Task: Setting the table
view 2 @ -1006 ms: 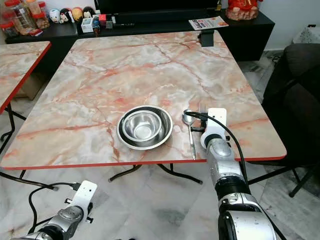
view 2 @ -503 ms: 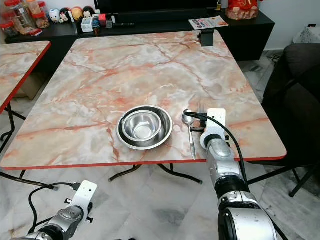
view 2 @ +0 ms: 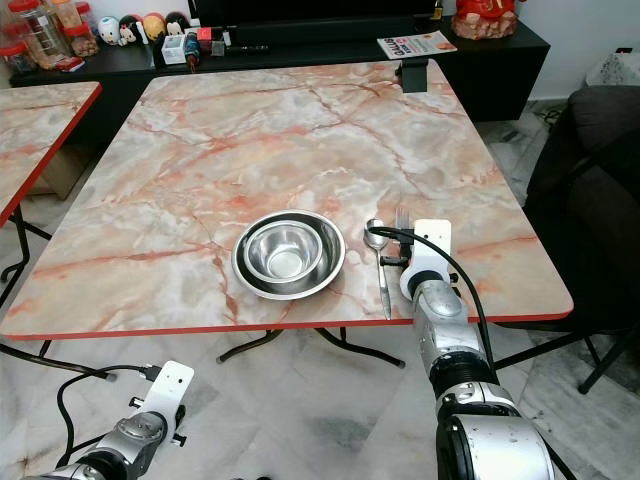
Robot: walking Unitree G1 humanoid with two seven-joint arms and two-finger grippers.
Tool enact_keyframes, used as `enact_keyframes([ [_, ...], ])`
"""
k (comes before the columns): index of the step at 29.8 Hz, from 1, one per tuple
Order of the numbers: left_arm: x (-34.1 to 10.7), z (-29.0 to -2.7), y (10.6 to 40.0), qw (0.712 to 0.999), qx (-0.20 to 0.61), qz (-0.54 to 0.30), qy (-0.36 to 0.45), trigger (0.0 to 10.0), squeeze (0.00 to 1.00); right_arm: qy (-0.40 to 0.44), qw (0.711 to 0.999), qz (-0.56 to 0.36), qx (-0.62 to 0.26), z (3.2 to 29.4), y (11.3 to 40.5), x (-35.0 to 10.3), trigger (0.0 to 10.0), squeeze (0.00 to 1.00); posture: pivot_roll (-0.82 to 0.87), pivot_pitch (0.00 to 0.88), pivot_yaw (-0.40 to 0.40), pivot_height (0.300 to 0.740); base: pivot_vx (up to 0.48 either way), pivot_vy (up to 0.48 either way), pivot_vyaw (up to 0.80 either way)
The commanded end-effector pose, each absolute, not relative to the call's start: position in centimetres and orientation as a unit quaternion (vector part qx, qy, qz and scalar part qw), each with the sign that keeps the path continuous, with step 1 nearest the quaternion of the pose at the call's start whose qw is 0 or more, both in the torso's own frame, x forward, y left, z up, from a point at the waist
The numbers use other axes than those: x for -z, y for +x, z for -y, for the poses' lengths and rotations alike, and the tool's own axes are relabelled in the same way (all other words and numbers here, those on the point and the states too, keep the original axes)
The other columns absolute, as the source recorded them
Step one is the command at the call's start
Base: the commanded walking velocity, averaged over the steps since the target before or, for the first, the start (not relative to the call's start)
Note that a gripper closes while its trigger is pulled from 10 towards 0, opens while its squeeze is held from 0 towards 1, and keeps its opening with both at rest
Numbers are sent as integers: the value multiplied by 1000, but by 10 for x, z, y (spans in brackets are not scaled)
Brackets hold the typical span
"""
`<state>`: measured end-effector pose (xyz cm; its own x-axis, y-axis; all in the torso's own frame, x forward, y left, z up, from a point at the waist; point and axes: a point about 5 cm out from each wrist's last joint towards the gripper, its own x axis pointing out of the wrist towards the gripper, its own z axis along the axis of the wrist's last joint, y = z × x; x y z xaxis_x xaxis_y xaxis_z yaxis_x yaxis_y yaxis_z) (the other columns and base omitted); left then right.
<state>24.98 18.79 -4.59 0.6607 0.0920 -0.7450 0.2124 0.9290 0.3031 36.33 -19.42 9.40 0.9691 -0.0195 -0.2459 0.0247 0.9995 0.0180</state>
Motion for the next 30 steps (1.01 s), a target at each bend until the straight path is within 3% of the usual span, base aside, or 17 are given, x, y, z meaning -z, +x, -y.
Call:
enact_keyframes([
  [1,49,-192,246,888,26,-420,185,10000,0,9,992,-122,7,191,365,-96,10000,0,-92,97,61,740,0,0,0],
  [5,49,-192,246,888,25,-419,185,10000,0,9,992,-123,6,191,365,-96,10000,43,-91,96,60,740,0,0,0],
  [6,49,-192,246,888,25,-419,185,10000,0,10,992,-122,5,190,366,-96,10000,486,-91,96,60,740,0,0,0],
  [8,49,-192,245,888,25,-419,185,10000,0,10,992,-122,5,190,366,-96,10000,486,-91,96,60,740,0,0,0],
  [9,49,-192,245,888,25,-419,186,10000,0,10,993,-121,5,189,366,-96,10000,1000,-91,96,60,740,0,0,0],
  [30,48,-192,246,888,24,-419,188,10000,0,14,993,-114,0,186,366,-98,10000,1000,-90,94,60,740,0,0,0],
])
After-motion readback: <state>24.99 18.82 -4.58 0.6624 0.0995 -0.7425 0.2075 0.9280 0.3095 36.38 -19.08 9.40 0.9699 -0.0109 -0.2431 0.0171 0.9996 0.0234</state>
